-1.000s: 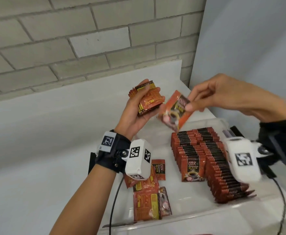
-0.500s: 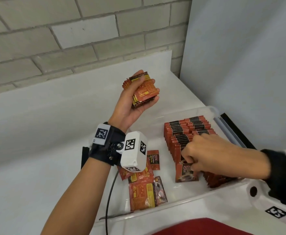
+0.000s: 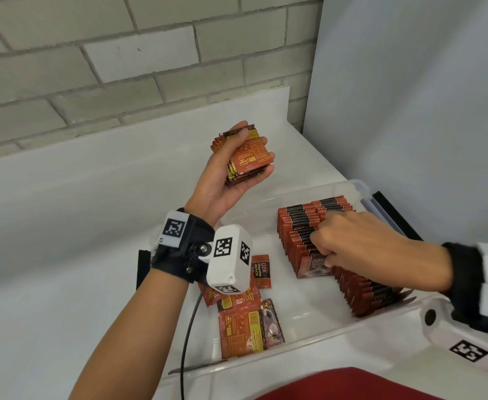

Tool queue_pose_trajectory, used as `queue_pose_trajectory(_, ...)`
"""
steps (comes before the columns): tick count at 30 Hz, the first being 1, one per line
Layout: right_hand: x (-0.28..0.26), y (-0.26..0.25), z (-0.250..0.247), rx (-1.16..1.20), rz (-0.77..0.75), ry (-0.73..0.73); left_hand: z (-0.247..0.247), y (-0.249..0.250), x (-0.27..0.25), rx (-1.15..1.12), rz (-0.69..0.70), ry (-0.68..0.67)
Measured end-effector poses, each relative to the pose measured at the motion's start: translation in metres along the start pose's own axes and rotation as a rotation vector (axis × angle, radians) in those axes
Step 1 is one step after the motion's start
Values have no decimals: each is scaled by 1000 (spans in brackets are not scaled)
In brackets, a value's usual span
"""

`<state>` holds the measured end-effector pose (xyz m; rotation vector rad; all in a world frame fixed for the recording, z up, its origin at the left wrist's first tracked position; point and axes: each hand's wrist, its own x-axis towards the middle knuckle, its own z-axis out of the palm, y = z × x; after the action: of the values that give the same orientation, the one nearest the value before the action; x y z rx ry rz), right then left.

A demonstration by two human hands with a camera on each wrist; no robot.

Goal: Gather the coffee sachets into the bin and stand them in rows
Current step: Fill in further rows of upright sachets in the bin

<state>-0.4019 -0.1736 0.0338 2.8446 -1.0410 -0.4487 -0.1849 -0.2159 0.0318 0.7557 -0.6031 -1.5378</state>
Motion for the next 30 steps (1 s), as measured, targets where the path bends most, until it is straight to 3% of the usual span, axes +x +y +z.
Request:
queue_pose_trajectory(13, -3, 3, 0, 168, 7, 57, 2, -4, -1, -31, -41, -54)
queue_pose_trajectory(18, -6, 10, -7, 303, 83, 43, 2, -5, -1, -41, -40, -67)
queue_pose_trajectory(20, -7, 17, -17, 443, 146, 13, 2, -5, -2, -20, -46, -67)
queue_pose_trajectory(24, -11, 34, -41, 937, 209, 8, 5, -7, -3, 34, -54, -76)
queue_pose_trajectory(30, 1, 43, -49, 1422, 388, 213, 12, -11, -6, 86, -45, -154)
